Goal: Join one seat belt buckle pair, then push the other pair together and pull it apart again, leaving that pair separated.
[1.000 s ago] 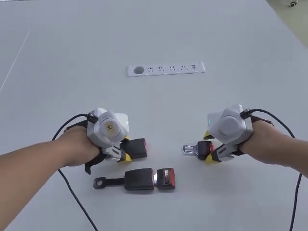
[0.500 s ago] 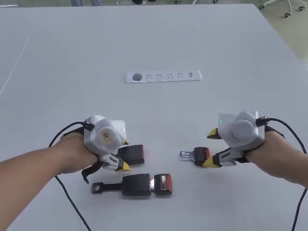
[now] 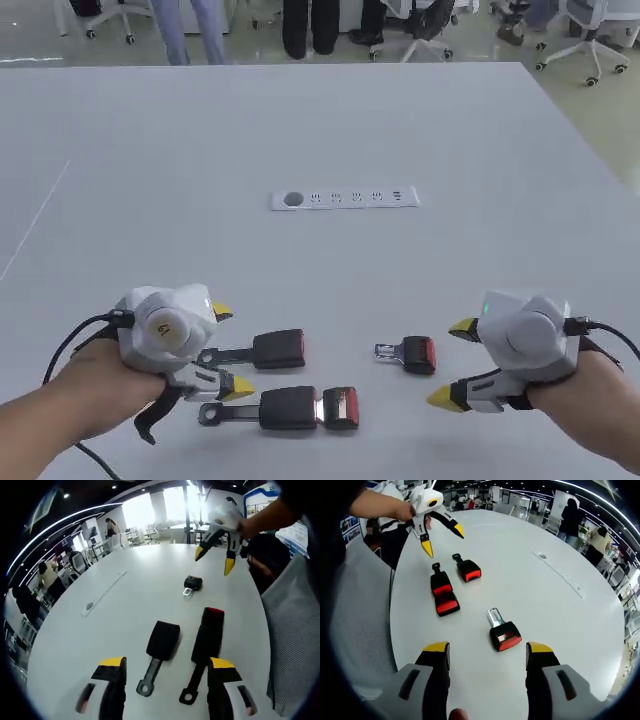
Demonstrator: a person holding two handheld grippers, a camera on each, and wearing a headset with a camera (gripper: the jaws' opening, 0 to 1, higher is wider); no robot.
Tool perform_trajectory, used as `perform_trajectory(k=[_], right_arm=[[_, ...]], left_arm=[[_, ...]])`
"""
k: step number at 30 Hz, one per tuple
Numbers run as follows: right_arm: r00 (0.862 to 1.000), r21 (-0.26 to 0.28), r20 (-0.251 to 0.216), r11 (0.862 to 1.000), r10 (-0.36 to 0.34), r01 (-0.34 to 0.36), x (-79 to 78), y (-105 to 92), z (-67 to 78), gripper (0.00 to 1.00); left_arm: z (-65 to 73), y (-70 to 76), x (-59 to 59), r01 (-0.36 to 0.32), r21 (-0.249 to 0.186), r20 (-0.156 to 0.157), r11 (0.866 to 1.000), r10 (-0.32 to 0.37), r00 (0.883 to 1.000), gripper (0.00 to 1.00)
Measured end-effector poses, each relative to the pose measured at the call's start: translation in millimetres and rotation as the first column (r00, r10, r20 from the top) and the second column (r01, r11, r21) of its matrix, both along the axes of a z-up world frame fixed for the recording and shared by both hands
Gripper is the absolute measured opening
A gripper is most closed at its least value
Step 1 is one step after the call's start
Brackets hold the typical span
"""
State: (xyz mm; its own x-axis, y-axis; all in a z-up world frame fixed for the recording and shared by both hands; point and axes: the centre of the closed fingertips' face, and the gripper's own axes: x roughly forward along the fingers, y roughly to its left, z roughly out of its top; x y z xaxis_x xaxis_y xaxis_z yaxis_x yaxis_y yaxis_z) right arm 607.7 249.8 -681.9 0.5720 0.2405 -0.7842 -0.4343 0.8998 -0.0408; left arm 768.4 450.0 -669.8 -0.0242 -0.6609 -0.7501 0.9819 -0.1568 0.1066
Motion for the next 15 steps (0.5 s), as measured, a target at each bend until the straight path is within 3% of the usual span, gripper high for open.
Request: perform_trajectory(k=[2,5,9,12,15], right_arm=[[0.999,0.017,0.020,0.999,-0.037,0.037,-3.5,0.7,2.6,0.64],[0.992,0.065,0.053,0.992,-0.114,0.110,-7.7,3.7,8.7,0.70],[0.990,0.072,0.061,0.990,-0.124,0.119,-17.9,10.3,10.0,0.75],[0.988,0.087,0.073,0.987,-0.138,0.131,-25.9,18.1,15.4,0.76],[0.986,0.090,0.092,0.987,-0.143,0.135,-31.7,24.5,21.0,0.80]], left_arm=[[4.3,12.7,-4.4,-0.059,-0.016,-0.024,0.998,0.058,0.998,0.71],[8.2,31.1,-6.1,-0.128,-0.036,-0.033,0.991,0.127,0.991,0.73],[10.0,54.8,-10.5,-0.219,-0.046,-0.062,0.975,0.216,0.974,0.82],[11.3,68.1,-4.3,-0.295,-0.059,-0.044,0.954,0.293,0.955,0.91],[17.5,79.8,-8.4,-0.353,-0.083,-0.084,0.932,0.347,0.934,0.91]])
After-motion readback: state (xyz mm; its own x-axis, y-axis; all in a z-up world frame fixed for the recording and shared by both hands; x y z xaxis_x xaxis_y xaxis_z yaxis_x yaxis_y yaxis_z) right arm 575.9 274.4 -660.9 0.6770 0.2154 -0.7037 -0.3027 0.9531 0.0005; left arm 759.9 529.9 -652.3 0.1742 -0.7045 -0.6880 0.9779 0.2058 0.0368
